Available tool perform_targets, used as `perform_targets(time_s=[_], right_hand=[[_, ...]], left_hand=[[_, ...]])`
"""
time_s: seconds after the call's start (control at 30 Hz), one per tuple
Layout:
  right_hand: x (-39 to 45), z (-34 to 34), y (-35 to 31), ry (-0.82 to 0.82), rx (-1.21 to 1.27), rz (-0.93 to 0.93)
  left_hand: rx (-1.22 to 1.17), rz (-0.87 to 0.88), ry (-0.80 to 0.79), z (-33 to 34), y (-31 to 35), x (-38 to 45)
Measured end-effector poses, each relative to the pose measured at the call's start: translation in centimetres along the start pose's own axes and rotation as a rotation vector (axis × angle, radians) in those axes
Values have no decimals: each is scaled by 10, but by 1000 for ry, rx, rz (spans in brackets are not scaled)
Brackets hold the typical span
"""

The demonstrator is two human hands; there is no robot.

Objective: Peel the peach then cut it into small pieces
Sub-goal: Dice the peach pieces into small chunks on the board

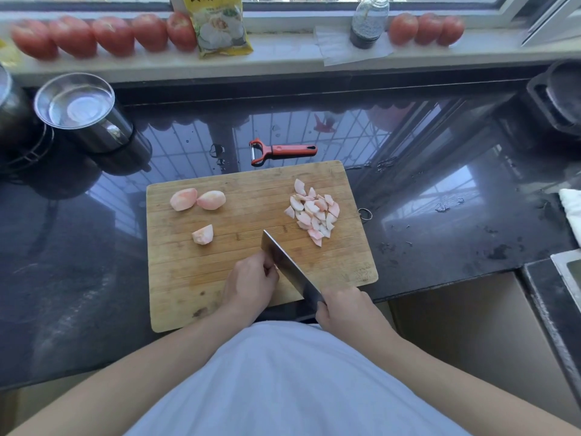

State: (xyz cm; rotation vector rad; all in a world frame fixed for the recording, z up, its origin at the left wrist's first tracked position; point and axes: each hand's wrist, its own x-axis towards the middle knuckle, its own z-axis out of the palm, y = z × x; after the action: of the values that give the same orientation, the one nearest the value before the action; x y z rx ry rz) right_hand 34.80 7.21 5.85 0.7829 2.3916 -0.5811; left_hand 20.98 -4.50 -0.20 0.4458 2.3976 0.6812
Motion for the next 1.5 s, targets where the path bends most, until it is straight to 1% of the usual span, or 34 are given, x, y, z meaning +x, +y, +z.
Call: perform_targets(time_s=[0.13, 0.57, 0.67, 0.77, 0.87, 0.97, 1.1, 1.17, 1.23, 1.37, 1.43, 1.5], right_hand=[[-1, 2, 1, 50, -15, -27], [3, 4, -1, -3, -26, -8], [10, 8, 0, -8, -59, -28], [21, 16, -4, 31, -57, -59], [33, 14, -18, 125, -62, -106], [39, 8, -29, 214, 32, -116], [30, 0, -15, 260, 162, -107], [22, -4, -5, 241, 172, -137], [15, -3, -1, 183, 91, -164], [20, 5, 0, 106, -66, -200], [27, 1, 5, 111, -77, -193], [37, -11, 15, 160, -86, -164]], left_hand=[[-5, 3, -4, 1, 0, 1], [-7, 18, 7, 2, -1, 0], [-7, 21, 1, 2, -1, 0], [-12, 32, 0, 2, -2, 0], [-22, 34, -4, 2, -1, 0], [-20, 28, -9, 1, -2, 1], [-43, 11, -53, -6, -5, 2], [-77, -23, -70, -15, -11, 1], [-164, -84, -41, -27, -20, -1], [-371, -225, 119, -52, -31, -7], [-433, -258, 164, -59, -35, -7], [-478, -266, 178, -65, -35, -7]])
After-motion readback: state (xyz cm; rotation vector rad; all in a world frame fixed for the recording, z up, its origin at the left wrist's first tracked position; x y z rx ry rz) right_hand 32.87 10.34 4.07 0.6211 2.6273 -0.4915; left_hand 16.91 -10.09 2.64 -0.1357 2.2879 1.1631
